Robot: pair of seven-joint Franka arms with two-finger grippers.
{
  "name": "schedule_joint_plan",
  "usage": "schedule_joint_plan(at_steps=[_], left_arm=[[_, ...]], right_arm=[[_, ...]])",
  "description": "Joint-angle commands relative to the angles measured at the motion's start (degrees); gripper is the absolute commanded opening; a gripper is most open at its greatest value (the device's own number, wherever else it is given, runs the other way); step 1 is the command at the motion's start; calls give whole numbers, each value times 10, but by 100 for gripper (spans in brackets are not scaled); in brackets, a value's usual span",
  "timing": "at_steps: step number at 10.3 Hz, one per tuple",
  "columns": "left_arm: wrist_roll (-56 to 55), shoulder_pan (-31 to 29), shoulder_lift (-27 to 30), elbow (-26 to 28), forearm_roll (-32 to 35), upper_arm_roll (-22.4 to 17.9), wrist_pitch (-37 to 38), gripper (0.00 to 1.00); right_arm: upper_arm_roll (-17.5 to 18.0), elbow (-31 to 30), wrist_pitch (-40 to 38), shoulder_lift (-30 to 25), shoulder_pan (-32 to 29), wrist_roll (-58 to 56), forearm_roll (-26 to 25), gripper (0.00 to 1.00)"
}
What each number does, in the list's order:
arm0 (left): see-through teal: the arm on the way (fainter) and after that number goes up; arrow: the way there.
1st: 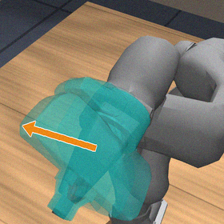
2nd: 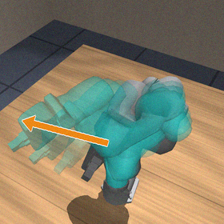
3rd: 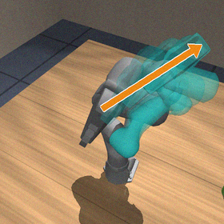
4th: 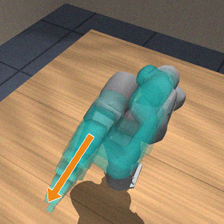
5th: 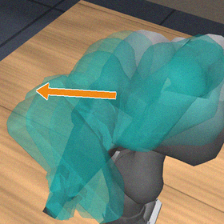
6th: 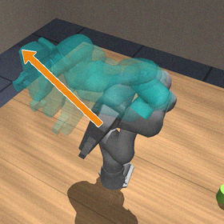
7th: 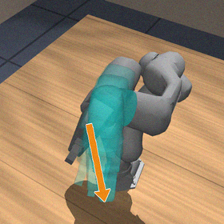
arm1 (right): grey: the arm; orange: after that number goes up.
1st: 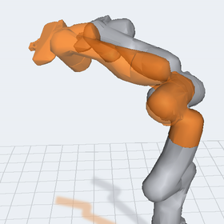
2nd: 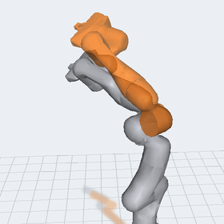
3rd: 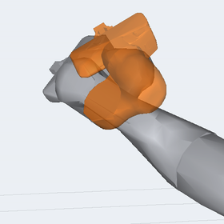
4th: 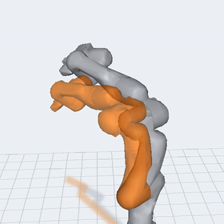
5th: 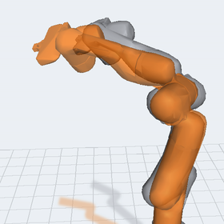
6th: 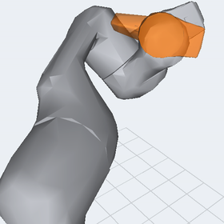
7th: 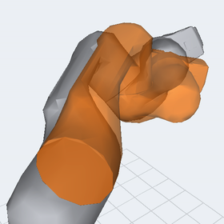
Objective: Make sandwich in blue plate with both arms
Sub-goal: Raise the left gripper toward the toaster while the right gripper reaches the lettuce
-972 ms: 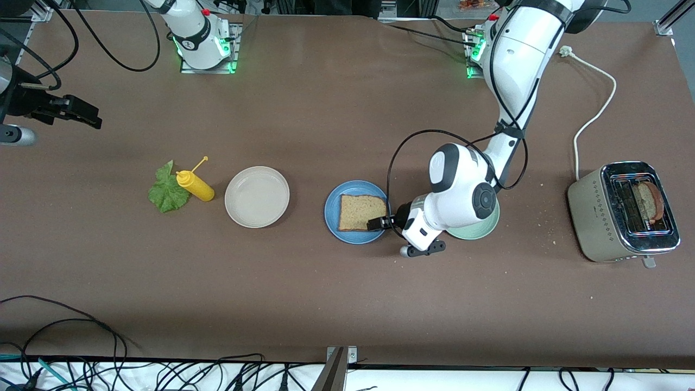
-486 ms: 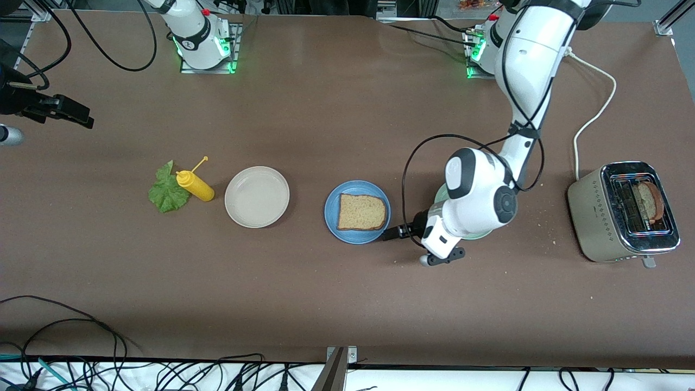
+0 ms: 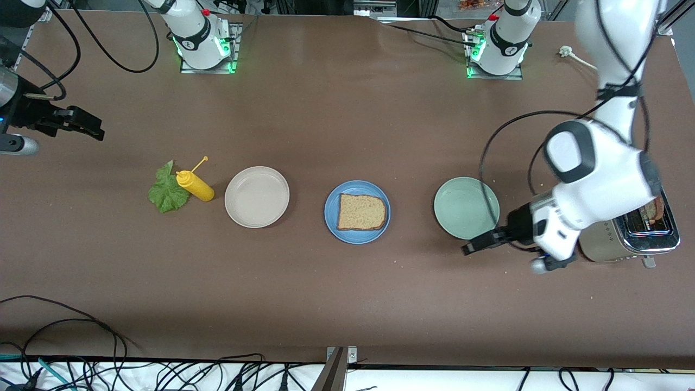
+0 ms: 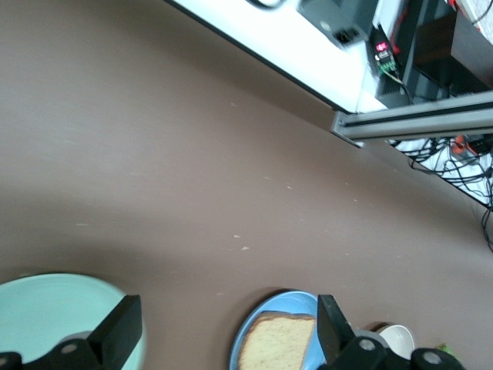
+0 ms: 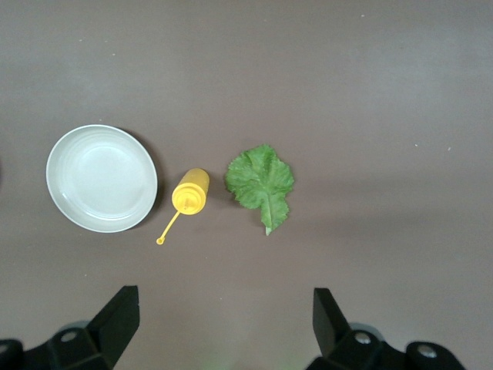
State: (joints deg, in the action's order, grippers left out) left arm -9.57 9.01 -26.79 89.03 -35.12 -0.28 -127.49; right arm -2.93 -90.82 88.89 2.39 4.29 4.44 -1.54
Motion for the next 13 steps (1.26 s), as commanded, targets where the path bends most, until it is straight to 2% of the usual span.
schedule_joint_plan(at_steps=[1,3,5,6,7,9,11,13], left_arm=[[33,-43,118,86,173,6,50,100],[33,-66,193,113,262,5,113,100],[32,-72,267,141,329,5,172,100],[32,-73,300,161,348,5,186,100],[32,-74,329,179,358,5,193,100],[34,-90,367,192,358,5,213,100],[35,-95,390,191,376,5,230,100],[35,-95,381,158,385,5,253,100]], right_arm=[[12,-30,1,17,0,-8,-2,100],[10,-72,50,43,-1,-5,-8,100],[0,-155,141,53,-8,-9,-23,100],[-4,-209,197,49,-8,-12,-23,100],[-13,-234,237,48,-8,-40,-24,100],[-46,-248,270,69,-10,-100,-21,100],[-60,-308,382,101,-19,-170,-18,100],[-61,-367,499,118,-19,-175,-18,100]])
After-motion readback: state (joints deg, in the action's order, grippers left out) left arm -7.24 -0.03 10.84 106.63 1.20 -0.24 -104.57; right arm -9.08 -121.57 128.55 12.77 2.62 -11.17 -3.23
